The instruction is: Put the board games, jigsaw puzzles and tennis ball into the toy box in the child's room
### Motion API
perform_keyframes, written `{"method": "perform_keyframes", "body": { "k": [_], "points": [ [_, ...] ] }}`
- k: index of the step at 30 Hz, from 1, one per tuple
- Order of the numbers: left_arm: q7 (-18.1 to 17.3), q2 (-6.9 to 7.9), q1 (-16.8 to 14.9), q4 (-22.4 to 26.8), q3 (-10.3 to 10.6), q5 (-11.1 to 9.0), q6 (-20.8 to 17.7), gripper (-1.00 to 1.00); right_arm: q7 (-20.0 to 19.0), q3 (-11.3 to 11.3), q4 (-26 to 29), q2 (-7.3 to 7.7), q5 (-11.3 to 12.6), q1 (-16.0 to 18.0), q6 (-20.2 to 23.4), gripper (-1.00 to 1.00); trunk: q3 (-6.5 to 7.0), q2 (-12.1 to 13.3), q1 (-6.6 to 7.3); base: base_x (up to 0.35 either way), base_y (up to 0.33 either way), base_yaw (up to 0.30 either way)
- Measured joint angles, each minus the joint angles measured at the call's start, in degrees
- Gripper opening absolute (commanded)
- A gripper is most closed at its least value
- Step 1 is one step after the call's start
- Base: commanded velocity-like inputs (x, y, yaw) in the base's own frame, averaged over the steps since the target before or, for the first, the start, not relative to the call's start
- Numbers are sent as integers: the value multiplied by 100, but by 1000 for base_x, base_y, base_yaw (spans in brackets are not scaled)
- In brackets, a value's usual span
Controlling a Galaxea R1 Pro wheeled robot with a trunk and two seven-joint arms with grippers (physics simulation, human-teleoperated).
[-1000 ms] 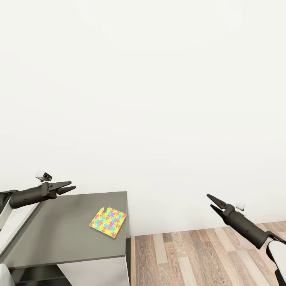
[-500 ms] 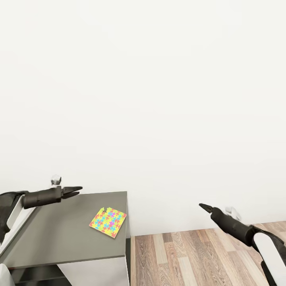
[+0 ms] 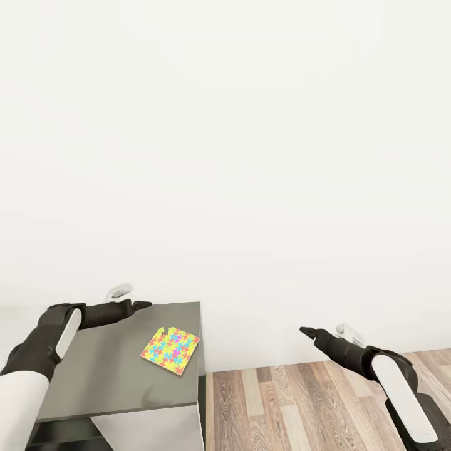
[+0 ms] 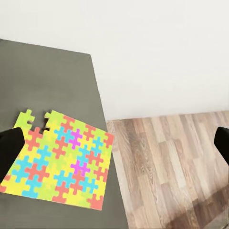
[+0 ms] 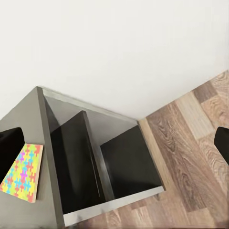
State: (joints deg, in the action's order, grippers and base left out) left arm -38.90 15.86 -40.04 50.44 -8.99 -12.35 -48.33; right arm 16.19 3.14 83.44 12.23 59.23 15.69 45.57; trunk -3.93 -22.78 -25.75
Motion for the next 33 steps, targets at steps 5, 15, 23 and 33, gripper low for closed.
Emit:
{"method": "perform_keyframes", "body": {
  "k": [5,15,23,33],
  "points": [
    [980,-261,-5,-1,4,7,166,100,27,-162,3,-12,2,16,5,100,0,0,0,0,0,0],
    [2703,-862,-7,22,6,-15,400,100,-11,-482,31,-237,-446,162,-22,100,0,0,0,0,0,0],
    [2782,-900,-6,39,17,-18,400,100,-12,-521,34,-249,-512,166,-33,100,0,0,0,0,0,103],
    [2790,-923,-7,37,39,-11,402,100,-25,-530,3,-244,-518,166,-34,100,-1,0,2,95,-71,126]
  ]
}}
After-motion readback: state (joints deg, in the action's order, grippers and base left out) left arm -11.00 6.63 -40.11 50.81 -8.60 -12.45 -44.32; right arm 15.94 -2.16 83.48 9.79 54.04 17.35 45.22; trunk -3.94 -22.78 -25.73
